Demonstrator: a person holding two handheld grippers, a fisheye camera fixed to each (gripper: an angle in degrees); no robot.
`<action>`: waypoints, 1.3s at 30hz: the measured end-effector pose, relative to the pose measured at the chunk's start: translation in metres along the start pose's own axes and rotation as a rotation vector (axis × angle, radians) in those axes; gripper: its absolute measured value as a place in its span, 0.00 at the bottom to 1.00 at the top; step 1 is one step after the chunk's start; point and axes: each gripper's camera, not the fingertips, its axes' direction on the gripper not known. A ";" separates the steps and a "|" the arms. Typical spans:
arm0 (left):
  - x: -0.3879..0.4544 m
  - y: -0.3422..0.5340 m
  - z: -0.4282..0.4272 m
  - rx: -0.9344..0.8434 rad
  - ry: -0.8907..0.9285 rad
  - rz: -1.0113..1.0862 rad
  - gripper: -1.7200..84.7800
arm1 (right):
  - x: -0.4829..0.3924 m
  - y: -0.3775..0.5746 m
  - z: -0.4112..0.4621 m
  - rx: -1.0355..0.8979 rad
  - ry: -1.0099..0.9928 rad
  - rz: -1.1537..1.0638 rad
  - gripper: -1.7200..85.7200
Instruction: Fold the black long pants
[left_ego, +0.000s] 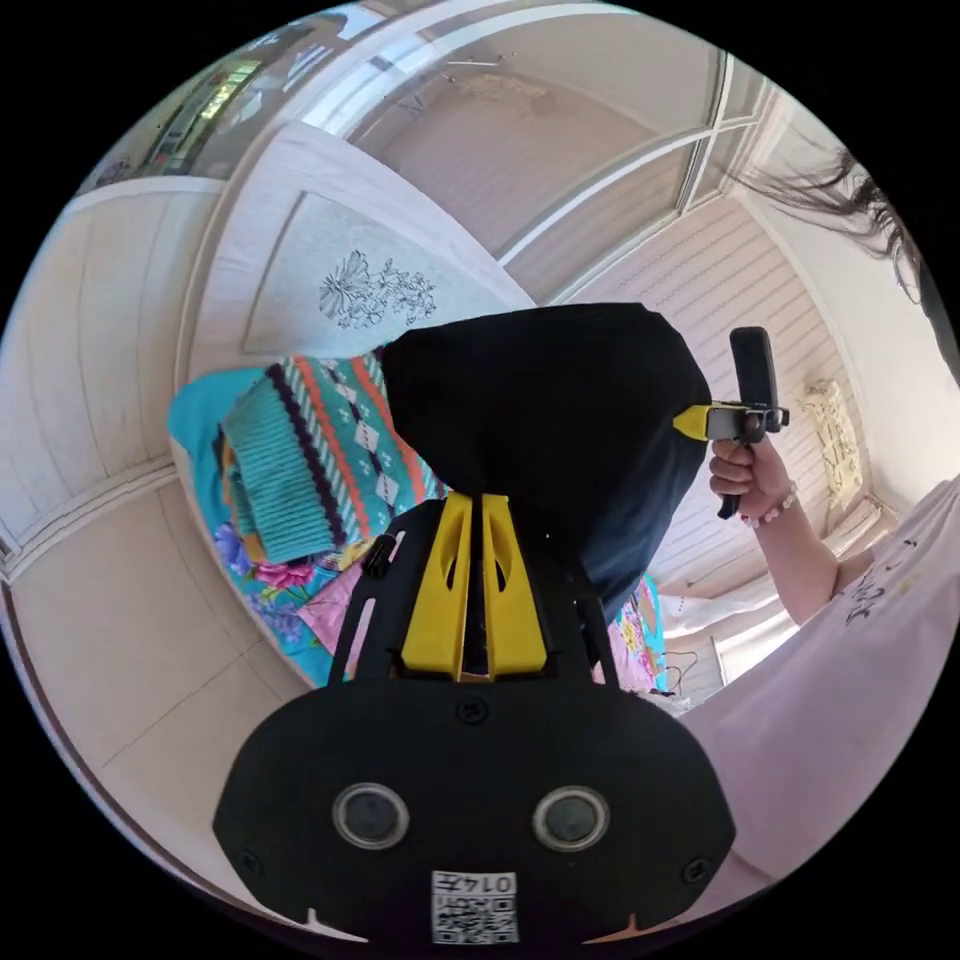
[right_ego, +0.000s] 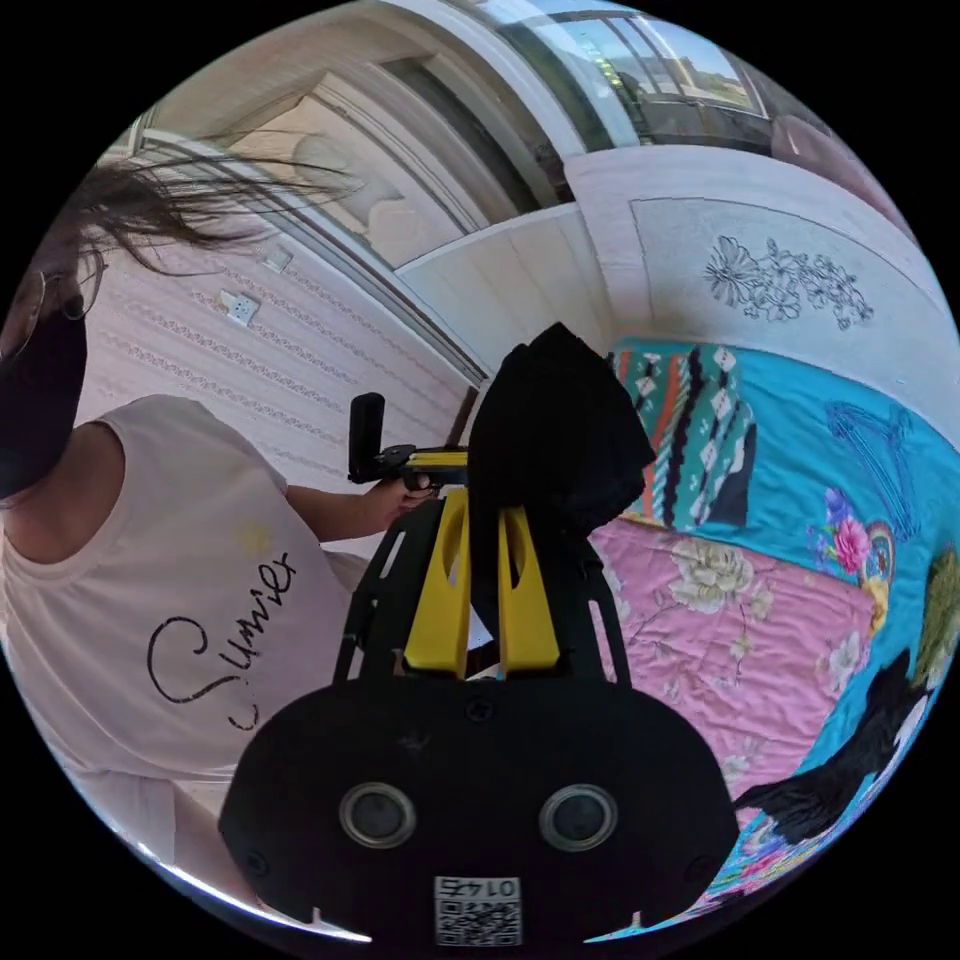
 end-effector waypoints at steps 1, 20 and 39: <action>-0.002 -0.009 -0.017 0.044 -0.026 -0.017 0.01 | -0.002 -0.012 0.000 -0.004 -0.019 -0.023 0.05; -0.036 -0.084 0.116 -0.182 -0.369 -0.080 0.05 | 0.196 -0.065 0.101 -0.167 0.244 0.403 0.02; 0.477 0.089 0.125 -0.218 0.052 1.102 0.05 | -0.142 0.650 0.030 0.158 0.374 1.114 0.02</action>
